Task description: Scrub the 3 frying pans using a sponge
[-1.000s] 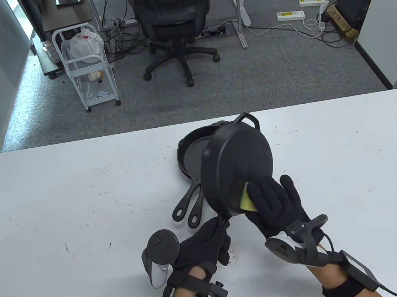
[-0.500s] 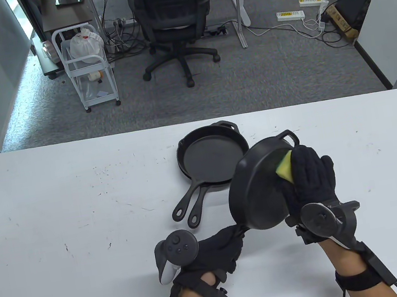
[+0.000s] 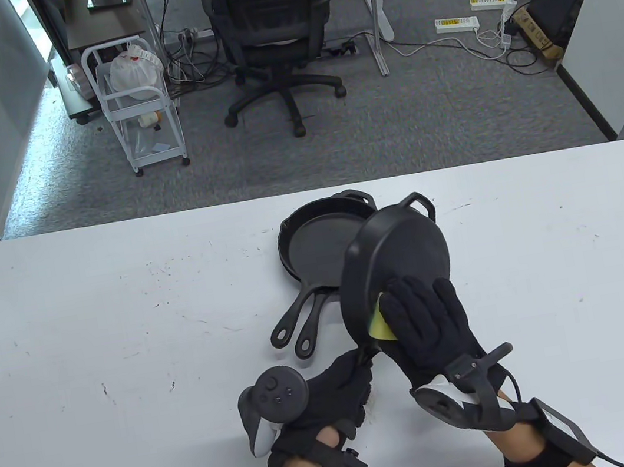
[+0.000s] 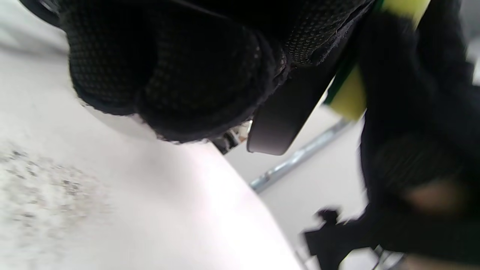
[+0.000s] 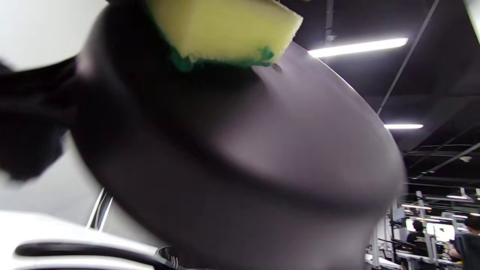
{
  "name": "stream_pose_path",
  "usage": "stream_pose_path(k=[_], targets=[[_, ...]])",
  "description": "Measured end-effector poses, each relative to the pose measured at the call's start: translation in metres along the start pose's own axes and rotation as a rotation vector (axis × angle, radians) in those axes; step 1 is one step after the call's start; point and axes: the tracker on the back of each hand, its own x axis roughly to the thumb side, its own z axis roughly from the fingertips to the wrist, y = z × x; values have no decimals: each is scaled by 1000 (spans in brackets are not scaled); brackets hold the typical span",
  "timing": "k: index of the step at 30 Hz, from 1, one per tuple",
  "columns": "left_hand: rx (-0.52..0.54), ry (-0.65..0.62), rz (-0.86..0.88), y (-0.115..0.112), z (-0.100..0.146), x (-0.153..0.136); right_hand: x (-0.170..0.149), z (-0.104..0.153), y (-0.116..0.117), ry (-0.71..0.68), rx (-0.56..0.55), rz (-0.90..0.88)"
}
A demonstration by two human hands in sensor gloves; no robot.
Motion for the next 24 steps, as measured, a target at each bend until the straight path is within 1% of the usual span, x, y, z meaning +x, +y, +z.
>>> stream_pose_path(k=[2, 3, 5, 7, 9, 12, 14, 17, 19, 21, 23, 24], targets=[[-43, -37, -42, -2, -1, 4, -15, -3, -3, 53, -28, -8], [-65, -50, -44, -3, -2, 5, -27, -5, -4, 101, -30, -20], [-89, -68, -23, -2, -3, 3, -56, -8, 0, 231, 8, -83], [-84, -76, 6, 0, -3, 2, -74, -7, 7, 317, 43, -127], [-51, -72, 52, 3, -2, 1, -85, -2, 19, 376, 74, -100], [39, -54, 99, 8, 1, -2, -79, 4, 36, 298, 118, -44], [80, -34, 152, 12, 2, -6, -62, 7, 42, 204, 128, -8], [112, 7, 215, 16, 4, -11, -33, 11, 42, 73, 115, 23], [104, 29, 222, 17, 3, -13, -14, 14, 38, -12, 90, 32], [84, 39, 196, 14, 3, -13, 0, 15, 32, -52, 64, 43], [63, 19, 98, 11, 1, -9, 7, 14, 23, -73, 28, 33], [37, -2, 15, 9, 0, -6, 8, 12, 15, -65, 7, 34]])
